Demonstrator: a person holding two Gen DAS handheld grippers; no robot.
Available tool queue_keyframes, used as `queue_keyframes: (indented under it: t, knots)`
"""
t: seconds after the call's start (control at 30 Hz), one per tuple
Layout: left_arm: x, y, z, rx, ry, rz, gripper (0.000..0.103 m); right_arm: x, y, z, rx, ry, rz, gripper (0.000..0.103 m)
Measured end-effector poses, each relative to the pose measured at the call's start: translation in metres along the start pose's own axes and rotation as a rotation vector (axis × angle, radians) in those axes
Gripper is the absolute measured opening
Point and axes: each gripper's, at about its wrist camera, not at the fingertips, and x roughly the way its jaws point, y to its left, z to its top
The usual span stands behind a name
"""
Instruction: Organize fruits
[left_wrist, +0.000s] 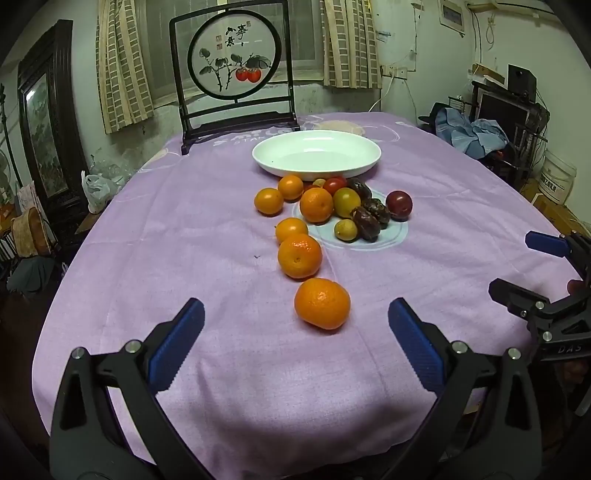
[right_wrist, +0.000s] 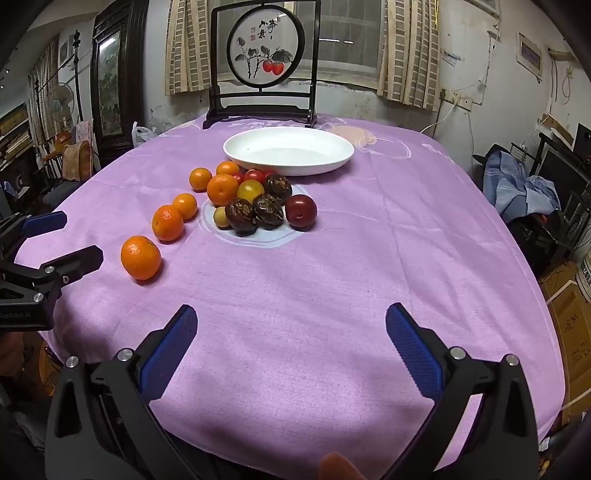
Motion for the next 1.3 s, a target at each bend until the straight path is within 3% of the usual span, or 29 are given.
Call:
queue_keyframes:
  t: [1.3]
  knots:
    - [0.0093, 0.0003, -0.005, -0.007, 0.015, -0.001, 0.101, 0.0042, 0.001, 0.0011, 0.005, 0.01, 0.009, 0.102]
